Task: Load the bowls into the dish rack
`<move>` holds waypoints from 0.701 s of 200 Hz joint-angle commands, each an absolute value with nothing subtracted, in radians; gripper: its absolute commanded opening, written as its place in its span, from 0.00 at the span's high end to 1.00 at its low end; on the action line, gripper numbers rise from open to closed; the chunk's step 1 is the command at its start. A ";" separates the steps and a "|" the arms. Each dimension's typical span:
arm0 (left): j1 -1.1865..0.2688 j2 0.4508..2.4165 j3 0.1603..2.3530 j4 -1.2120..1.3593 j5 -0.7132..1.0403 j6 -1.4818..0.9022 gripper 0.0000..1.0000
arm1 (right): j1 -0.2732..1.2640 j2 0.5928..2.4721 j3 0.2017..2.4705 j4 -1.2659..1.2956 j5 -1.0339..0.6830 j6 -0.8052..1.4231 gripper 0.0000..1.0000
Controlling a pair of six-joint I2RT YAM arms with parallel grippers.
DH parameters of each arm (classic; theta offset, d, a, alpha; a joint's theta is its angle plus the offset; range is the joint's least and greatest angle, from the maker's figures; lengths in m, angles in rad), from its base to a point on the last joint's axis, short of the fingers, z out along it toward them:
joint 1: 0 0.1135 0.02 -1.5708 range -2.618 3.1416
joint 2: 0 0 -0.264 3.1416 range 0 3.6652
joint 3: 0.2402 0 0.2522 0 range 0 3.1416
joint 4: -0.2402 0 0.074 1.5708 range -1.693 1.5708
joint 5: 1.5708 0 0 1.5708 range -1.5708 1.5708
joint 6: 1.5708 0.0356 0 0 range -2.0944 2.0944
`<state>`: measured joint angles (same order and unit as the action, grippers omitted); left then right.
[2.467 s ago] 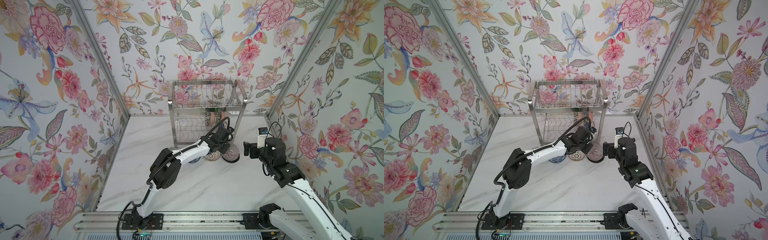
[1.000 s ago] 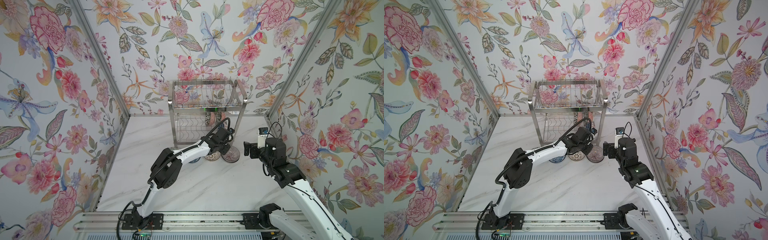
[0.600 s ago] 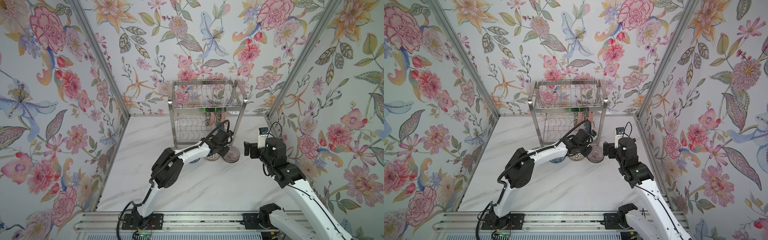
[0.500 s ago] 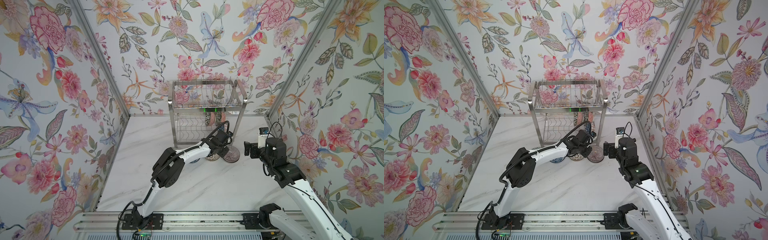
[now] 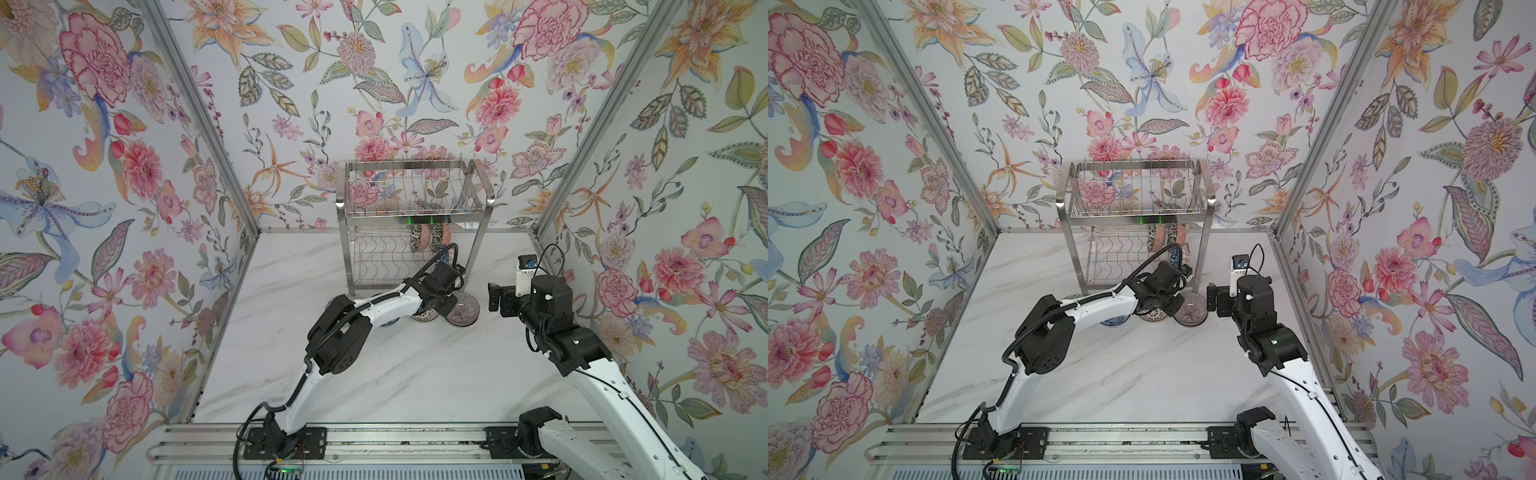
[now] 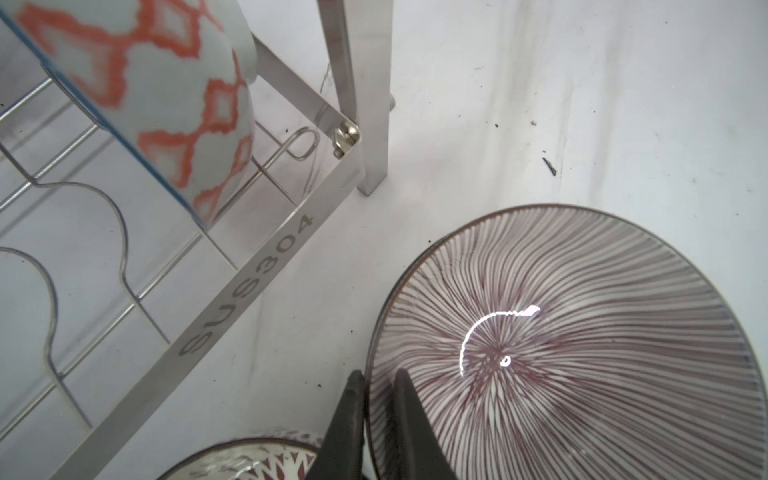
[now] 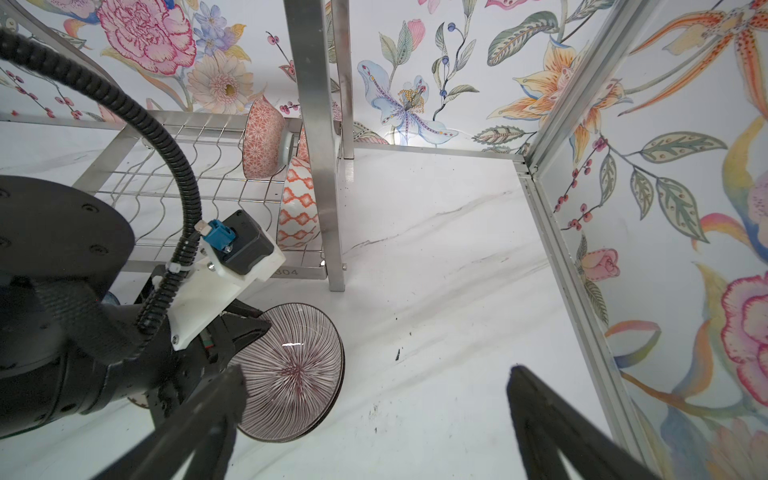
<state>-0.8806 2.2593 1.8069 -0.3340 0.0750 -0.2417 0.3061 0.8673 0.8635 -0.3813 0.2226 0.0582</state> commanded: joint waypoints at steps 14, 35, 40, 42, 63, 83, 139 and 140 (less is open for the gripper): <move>-0.868 2.254 1.821 -0.368 0.056 -0.230 0.90 | 0.301 0.860 0.861 -0.385 0.216 0.071 0.01; -0.869 2.249 1.825 -0.372 0.051 -0.229 0.92 | 0.301 0.857 0.859 -0.385 0.216 0.070 0.01; -0.868 2.247 1.825 -0.374 0.048 -0.227 0.93 | 0.302 0.857 0.859 -0.385 0.216 0.071 0.01; -0.868 2.247 1.827 -0.374 0.048 -0.227 0.92 | 0.301 0.857 0.860 -0.385 0.216 0.071 0.01; -0.868 2.240 1.833 -0.383 0.041 -0.224 0.95 | 0.301 0.856 0.860 -0.385 0.216 0.071 0.01; -0.868 2.233 1.846 -0.392 0.029 -0.218 0.98 | 0.300 0.857 0.859 -0.385 0.218 0.071 0.01; -0.871 2.220 1.880 -0.417 0.011 -0.207 1.00 | 0.300 0.856 0.858 -0.385 0.218 0.072 0.01; -0.871 2.220 1.881 -0.418 0.012 -0.207 1.00 | 0.300 0.856 0.858 -0.385 0.219 0.072 0.01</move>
<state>-0.8799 2.2589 1.8423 -0.3706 0.0673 -0.2394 0.3058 0.8673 0.8635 -0.3813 0.2230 0.0582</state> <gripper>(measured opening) 0.101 0.992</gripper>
